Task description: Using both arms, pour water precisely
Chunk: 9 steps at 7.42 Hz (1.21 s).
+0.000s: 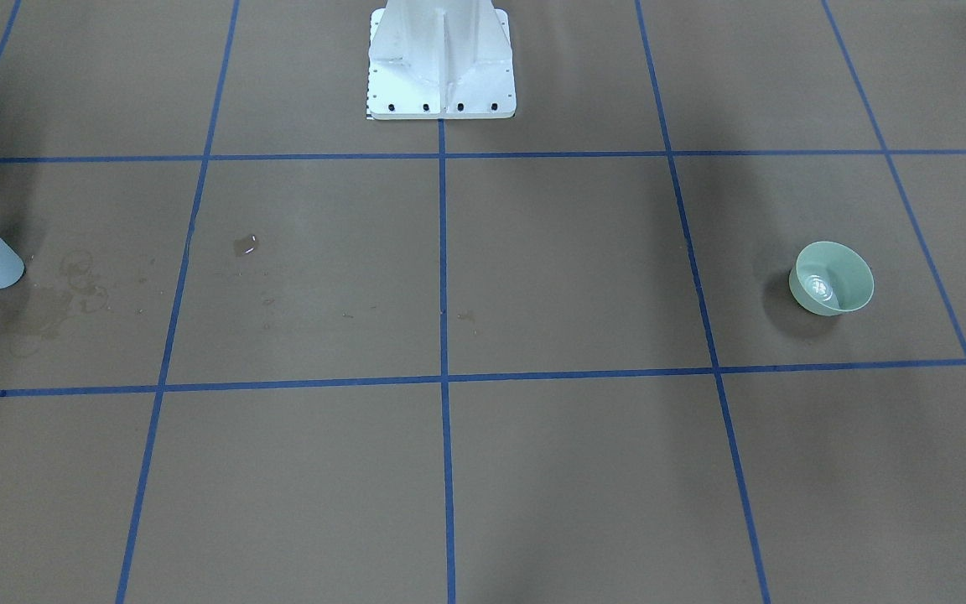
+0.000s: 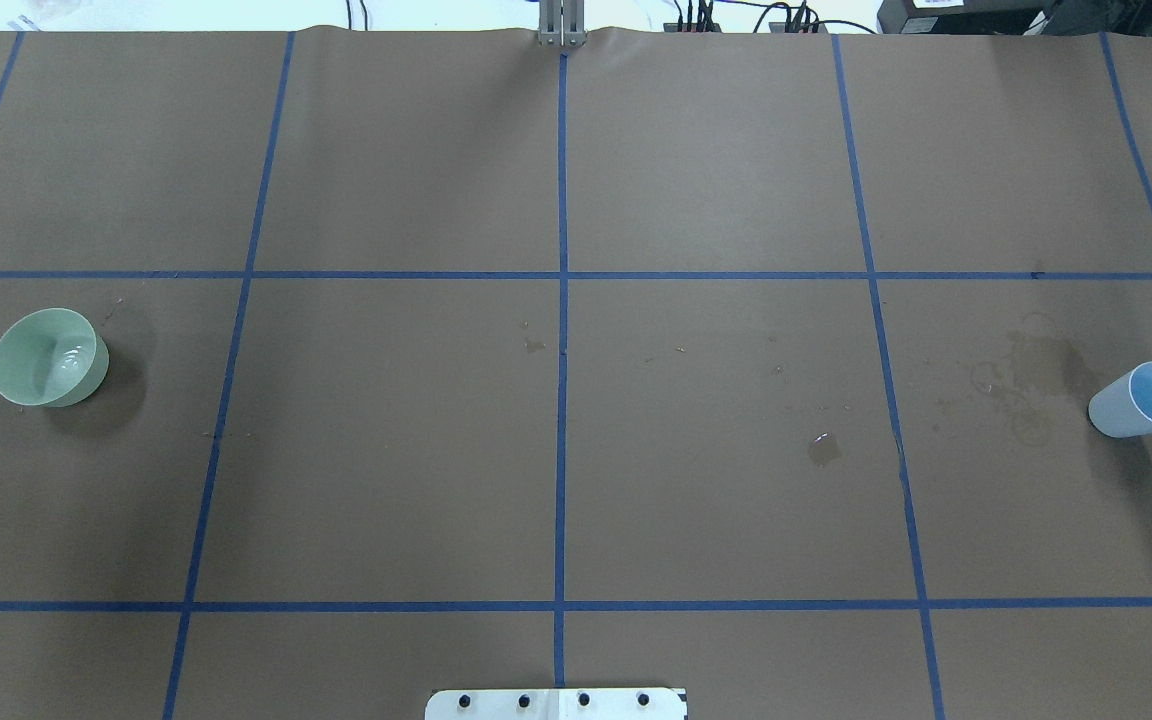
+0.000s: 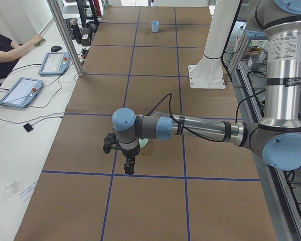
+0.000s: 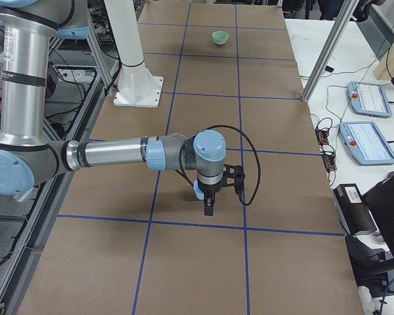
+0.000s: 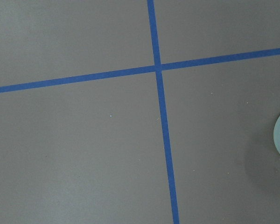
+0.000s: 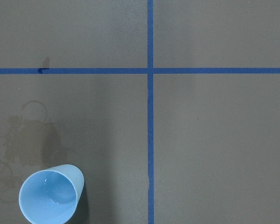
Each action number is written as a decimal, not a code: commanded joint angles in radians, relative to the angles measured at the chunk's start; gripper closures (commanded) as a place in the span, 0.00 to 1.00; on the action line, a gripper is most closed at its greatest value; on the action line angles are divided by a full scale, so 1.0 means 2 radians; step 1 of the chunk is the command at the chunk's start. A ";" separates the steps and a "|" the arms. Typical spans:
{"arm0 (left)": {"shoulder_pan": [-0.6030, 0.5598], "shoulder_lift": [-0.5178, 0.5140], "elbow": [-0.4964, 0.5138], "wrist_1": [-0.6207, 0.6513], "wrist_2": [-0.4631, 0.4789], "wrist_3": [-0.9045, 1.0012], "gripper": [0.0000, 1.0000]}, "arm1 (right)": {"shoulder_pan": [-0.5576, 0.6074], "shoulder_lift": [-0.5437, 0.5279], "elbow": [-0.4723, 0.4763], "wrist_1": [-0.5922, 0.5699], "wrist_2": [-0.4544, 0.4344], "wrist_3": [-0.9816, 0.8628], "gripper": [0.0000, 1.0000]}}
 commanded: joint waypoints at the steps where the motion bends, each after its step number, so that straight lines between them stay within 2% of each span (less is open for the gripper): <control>1: 0.000 0.000 -0.001 0.000 -0.001 0.000 0.00 | -0.001 0.003 0.001 0.000 0.001 0.000 0.00; 6: 0.002 -0.009 -0.013 -0.009 -0.005 -0.003 0.00 | -0.001 0.004 0.004 0.000 0.001 0.000 0.00; 8: 0.008 -0.010 -0.010 -0.085 -0.009 -0.006 0.00 | -0.001 0.007 0.006 0.000 0.001 0.001 0.00; 9: 0.012 -0.015 -0.010 -0.093 -0.018 -0.013 0.00 | -0.001 0.009 0.006 0.000 0.001 0.001 0.00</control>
